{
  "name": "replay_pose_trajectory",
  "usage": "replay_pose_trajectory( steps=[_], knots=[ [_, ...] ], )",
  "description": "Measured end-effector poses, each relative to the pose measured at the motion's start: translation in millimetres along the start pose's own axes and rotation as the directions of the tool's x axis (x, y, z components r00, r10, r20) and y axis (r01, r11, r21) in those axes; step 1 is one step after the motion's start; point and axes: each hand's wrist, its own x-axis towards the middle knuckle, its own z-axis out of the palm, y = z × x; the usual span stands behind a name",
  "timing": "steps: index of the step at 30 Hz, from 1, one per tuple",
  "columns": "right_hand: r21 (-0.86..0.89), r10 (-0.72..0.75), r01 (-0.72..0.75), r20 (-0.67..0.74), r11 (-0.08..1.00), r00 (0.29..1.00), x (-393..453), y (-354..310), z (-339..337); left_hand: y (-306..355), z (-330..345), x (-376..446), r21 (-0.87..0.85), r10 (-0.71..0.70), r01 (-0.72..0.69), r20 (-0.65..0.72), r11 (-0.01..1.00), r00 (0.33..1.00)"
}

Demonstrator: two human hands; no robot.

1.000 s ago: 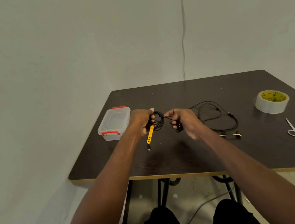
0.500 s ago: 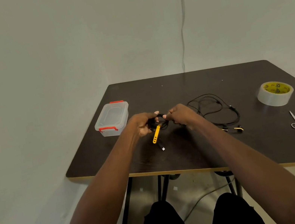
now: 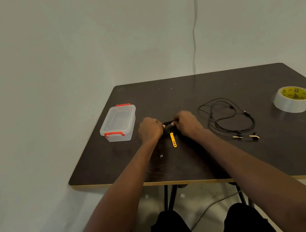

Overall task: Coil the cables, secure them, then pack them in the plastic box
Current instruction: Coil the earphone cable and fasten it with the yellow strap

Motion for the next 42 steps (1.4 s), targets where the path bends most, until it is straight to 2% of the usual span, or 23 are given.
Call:
replay_pose_trajectory(
  steps=[3,7,13,18,22,26,29,34,38,42],
  knots=[
    [0.088,-0.006,0.012,-0.061,0.996,0.998,-4.6,2.6,0.9,-7.3,-1.6,1.2,-0.006,0.077,-0.078,-0.01,0.997,0.997],
    [0.065,-0.082,0.09,-0.108,0.994,0.991,-6.6,8.2,5.2,-15.0,-2.2,3.8,-0.013,0.14,-0.14,0.004,0.99,0.99],
    [0.096,-0.127,0.144,-0.167,0.985,0.978,-17.0,8.3,2.8,-17.7,-1.8,5.3,-0.076,0.116,-0.116,-0.007,0.99,0.993],
    [0.131,-0.112,0.128,-0.119,0.983,0.986,-19.7,9.5,-4.1,-13.7,0.6,6.3,-0.077,0.104,-0.104,0.0,0.992,0.995],
    [0.229,-0.074,0.109,-0.158,0.967,0.985,-22.5,7.6,-9.0,-13.4,-0.6,8.0,-0.113,0.091,-0.093,-0.024,0.989,0.996],
    [0.248,-0.051,0.093,-0.172,0.964,0.984,-19.0,10.1,-11.7,-13.4,-2.8,5.7,-0.137,0.11,-0.111,-0.011,0.984,0.994],
    [0.247,-0.064,0.103,-0.162,0.963,0.985,-19.7,10.3,-14.6,-12.9,-4.6,3.3,-0.138,0.2,-0.198,-0.004,0.97,0.98],
    [0.233,-0.079,0.115,-0.157,0.966,0.984,-22.7,7.9,-17.3,-8.7,-10.6,-2.5,-0.134,0.401,-0.402,-0.037,0.906,0.915],
    [0.232,-0.078,0.119,-0.176,0.966,0.981,-25.7,8.0,-23.1,-8.2,-12.4,-2.5,-0.125,0.48,-0.482,-0.044,0.867,0.876],
    [0.127,-0.17,0.19,-0.153,0.973,0.973,-30.5,7.6,-24.4,-13.6,-16.1,-8.4,0.048,0.595,-0.595,0.016,0.802,0.803]
  ],
)
